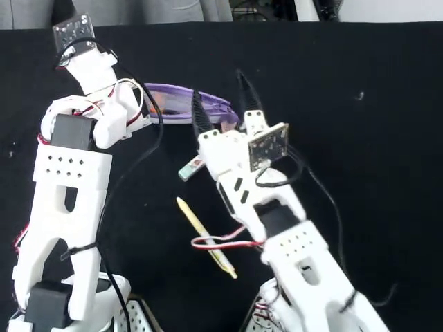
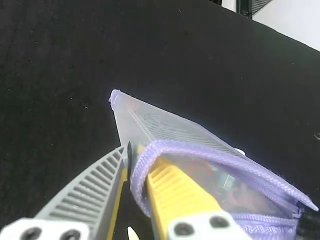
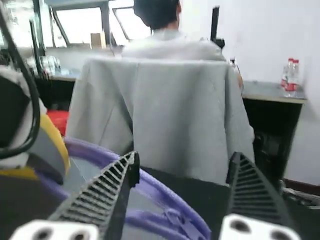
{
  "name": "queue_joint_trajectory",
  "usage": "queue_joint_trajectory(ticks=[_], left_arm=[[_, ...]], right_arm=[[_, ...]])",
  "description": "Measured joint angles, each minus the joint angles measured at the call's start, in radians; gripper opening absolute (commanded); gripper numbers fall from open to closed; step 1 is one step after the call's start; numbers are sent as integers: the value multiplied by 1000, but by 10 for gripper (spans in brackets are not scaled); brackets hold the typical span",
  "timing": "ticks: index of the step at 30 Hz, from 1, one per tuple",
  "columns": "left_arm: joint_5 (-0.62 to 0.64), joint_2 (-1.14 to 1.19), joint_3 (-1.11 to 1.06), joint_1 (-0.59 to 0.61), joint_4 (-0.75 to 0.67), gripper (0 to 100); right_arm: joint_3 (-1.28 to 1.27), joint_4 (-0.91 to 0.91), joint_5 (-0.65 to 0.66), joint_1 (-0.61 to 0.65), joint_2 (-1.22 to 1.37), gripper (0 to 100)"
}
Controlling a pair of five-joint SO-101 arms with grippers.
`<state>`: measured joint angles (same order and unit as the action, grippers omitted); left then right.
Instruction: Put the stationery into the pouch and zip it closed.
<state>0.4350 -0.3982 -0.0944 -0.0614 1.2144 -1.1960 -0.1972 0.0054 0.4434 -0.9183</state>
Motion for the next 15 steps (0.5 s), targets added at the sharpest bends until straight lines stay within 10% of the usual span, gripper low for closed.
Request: queue_joint_trajectory(ticks=[15], left_arm=[[2, 15, -3, 180, -37, 29]], right_arm=[[23, 910, 135, 64, -522, 226]])
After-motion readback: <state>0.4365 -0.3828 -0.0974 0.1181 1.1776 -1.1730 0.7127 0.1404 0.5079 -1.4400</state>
